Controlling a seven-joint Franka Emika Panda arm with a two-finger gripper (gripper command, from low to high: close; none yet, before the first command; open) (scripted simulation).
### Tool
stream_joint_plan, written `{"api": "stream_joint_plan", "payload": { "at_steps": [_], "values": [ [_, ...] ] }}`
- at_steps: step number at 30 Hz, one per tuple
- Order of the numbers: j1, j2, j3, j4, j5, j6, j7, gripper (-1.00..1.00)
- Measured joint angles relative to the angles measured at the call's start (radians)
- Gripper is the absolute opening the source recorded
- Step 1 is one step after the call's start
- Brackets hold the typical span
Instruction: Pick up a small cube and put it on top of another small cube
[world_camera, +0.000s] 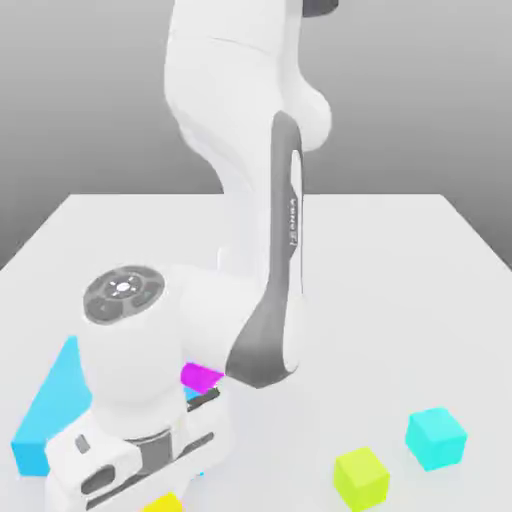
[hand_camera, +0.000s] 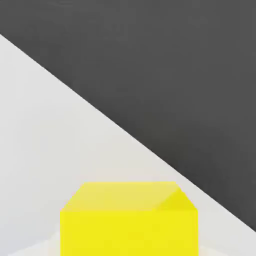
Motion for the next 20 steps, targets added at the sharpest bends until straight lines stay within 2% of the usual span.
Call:
{"api": "stream_joint_plan", "payload": {
  "at_steps": [3,11,16,17,20],
  "values": [
    [0.043,-0.096,-0.021,-0.032,-0.062,-0.067,0.017,-1.00],
    [0.228,-0.281,0.142,-0.155,-0.233,-0.109,-0.163,-1.00],
    [0.256,-0.196,0.190,-0.171,-0.242,0.004,-0.217,-1.00],
    [0.253,-0.166,0.196,-0.169,-0.237,0.032,-0.222,1.00],
    [0.253,-0.166,0.196,-0.169,-0.237,0.031,-0.222,1.00]
  ]
}}
